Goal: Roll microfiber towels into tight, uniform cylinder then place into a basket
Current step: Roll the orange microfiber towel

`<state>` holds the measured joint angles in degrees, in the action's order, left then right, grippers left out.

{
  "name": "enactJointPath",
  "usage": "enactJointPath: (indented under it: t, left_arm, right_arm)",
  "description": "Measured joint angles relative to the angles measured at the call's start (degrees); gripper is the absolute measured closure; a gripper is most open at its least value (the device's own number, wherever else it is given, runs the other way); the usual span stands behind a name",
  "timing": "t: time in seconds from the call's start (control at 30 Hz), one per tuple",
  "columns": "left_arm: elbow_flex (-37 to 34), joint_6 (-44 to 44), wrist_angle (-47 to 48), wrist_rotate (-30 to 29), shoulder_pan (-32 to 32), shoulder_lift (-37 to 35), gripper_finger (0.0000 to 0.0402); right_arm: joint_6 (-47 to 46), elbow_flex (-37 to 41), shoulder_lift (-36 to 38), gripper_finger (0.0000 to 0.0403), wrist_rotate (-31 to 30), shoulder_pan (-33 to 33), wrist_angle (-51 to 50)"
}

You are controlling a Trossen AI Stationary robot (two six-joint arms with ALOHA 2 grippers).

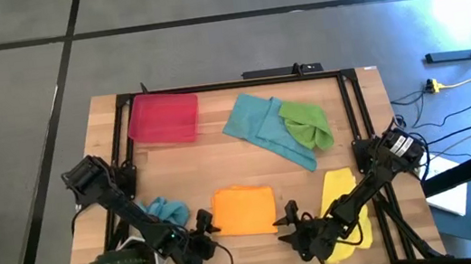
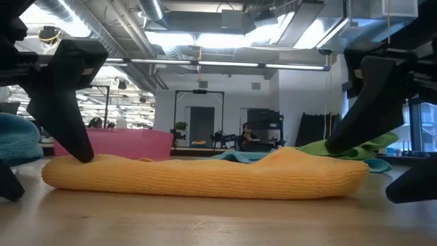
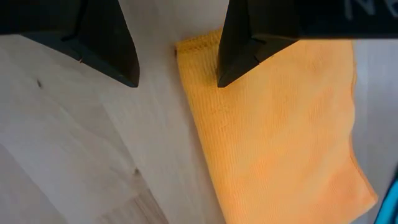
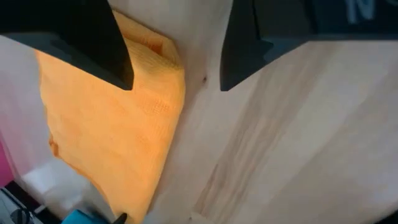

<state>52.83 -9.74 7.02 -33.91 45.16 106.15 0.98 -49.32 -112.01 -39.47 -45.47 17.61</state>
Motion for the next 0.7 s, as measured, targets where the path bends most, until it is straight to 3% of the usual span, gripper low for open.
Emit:
enactJointPath:
  t: [0.23,0.5,0.7]
  left_arm:
    - [-0.39,2.11,-0.24,-0.17,-0.29,-0.04,0.0196]
    - [-0.35,8.37,-0.21,-2.12,-0.43,1.04,0.0218]
    - [-0.39,8.79,-0.15,-2.87,-0.43,1.35,0.0239]
  right_arm:
    - [2.64,-0.06,0.00,0.0168,-3.17,0.20,-2.66]
    - [2.35,-0.11,0.04,0.0211,-2.47,1.24,-3.44]
    - [2.72,-0.11,0.04,0.0221,-1.31,1.50,-3.46]
